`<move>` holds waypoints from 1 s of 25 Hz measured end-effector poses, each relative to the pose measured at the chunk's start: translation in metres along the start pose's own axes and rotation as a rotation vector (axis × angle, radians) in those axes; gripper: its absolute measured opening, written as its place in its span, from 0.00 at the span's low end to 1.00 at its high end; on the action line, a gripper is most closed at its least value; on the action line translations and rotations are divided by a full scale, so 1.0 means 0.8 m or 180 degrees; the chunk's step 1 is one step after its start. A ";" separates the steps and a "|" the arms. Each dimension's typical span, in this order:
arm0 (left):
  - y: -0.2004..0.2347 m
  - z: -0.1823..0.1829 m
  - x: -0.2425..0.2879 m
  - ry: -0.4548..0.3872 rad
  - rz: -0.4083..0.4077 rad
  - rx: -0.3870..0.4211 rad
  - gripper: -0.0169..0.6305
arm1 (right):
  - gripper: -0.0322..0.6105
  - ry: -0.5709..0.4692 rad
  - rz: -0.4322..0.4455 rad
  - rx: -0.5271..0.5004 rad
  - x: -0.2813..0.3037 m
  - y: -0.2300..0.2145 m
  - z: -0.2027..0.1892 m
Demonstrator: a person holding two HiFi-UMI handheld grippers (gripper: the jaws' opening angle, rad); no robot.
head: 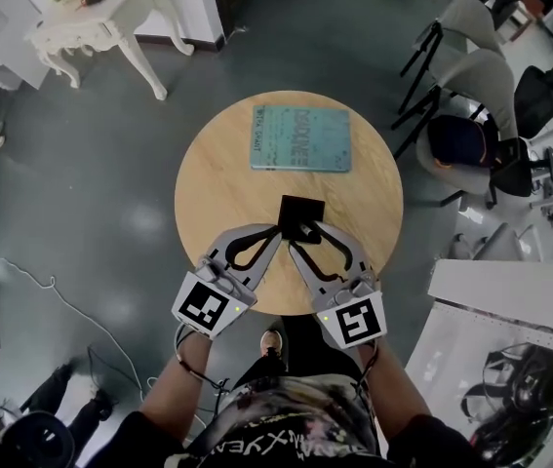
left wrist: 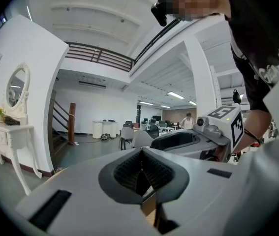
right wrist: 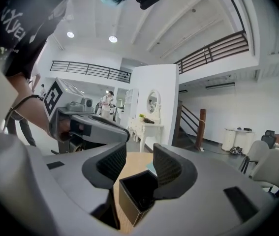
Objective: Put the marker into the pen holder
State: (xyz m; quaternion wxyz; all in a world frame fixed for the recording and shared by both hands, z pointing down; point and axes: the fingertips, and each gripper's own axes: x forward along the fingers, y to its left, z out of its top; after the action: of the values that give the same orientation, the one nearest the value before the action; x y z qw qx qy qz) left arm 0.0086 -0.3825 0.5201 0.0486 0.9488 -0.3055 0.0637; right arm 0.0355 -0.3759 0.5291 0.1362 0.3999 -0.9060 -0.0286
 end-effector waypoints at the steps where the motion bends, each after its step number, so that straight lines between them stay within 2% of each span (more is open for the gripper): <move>1: -0.005 0.005 -0.005 0.0003 -0.0004 0.0020 0.05 | 0.32 -0.0011 -0.0015 -0.0019 -0.006 0.003 0.007; 9: -0.055 0.046 -0.069 -0.0005 0.0003 0.0065 0.05 | 0.32 -0.0145 -0.0122 -0.0056 -0.066 0.049 0.069; 14: -0.095 0.062 -0.116 -0.0020 -0.0065 0.0106 0.05 | 0.32 -0.0177 -0.0189 -0.0129 -0.109 0.096 0.103; 25: -0.174 0.090 -0.218 -0.0065 -0.0126 0.0148 0.05 | 0.32 -0.0188 -0.0279 -0.0155 -0.191 0.196 0.142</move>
State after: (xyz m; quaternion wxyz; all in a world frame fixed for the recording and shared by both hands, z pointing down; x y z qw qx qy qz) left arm -0.0437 -0.1791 0.4154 0.0246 0.9562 -0.2855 0.0601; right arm -0.0095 -0.1638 0.4106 0.1177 0.4347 -0.8903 -0.0683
